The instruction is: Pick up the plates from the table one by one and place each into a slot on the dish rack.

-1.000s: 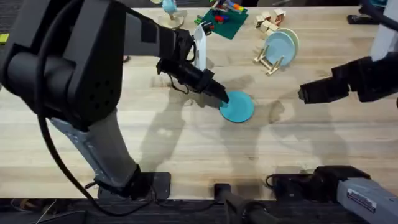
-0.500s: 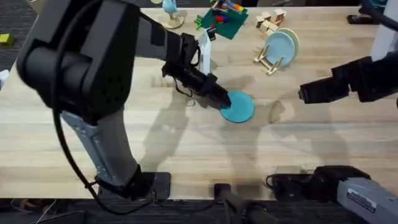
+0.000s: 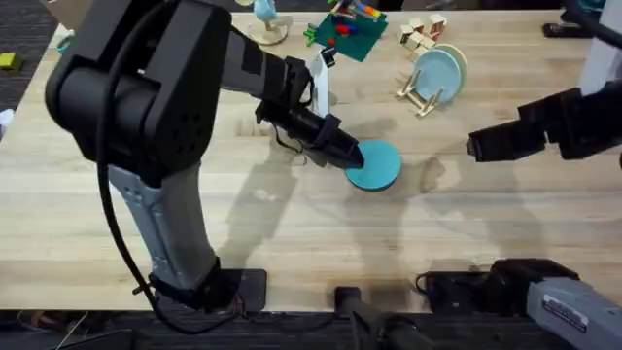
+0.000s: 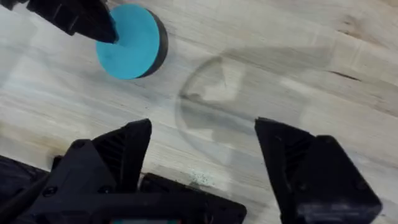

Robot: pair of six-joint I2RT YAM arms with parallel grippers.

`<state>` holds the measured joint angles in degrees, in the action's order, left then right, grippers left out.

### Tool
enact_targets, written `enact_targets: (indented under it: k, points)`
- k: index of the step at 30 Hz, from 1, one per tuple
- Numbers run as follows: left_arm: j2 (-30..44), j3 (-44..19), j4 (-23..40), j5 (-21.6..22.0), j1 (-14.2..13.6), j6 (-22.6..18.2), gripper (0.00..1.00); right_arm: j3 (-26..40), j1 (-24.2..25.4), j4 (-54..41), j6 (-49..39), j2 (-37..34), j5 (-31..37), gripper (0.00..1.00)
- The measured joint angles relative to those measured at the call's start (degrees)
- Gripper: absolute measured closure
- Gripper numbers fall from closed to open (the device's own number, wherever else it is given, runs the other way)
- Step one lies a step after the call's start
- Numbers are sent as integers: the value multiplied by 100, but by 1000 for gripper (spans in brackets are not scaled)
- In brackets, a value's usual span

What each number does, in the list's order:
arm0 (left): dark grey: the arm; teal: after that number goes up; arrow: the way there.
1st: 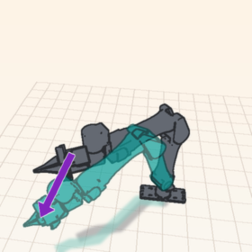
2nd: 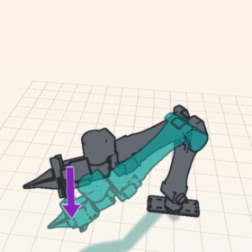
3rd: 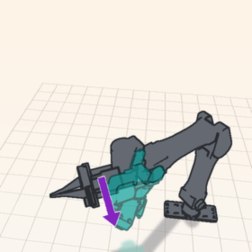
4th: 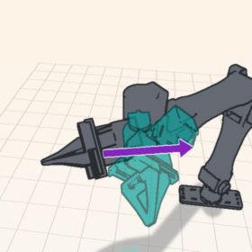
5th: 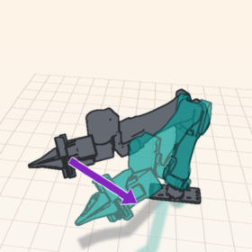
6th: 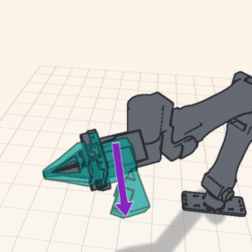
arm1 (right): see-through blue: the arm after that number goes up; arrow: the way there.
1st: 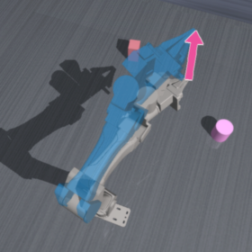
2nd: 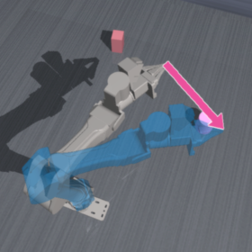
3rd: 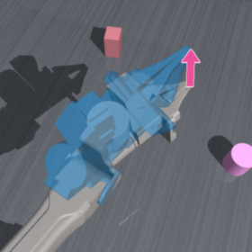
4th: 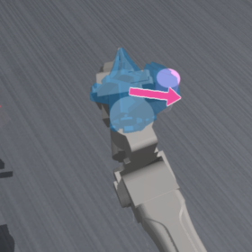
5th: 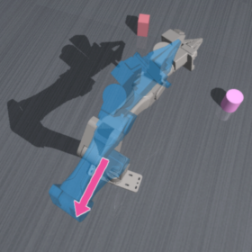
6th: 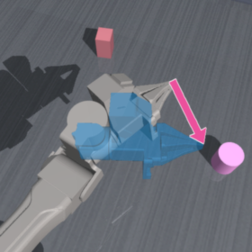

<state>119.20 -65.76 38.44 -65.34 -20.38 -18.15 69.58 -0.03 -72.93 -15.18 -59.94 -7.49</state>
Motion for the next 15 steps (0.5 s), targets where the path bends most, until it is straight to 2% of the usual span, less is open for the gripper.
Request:
enact_targets:
  k: [8,15]
  points:
    - [0,0,-11,0,0,42,959,-61,0,12,367,0,-4,6]
    - [0,0,-13,15,0,59,959,-874,0,551,957,0,-128,6]
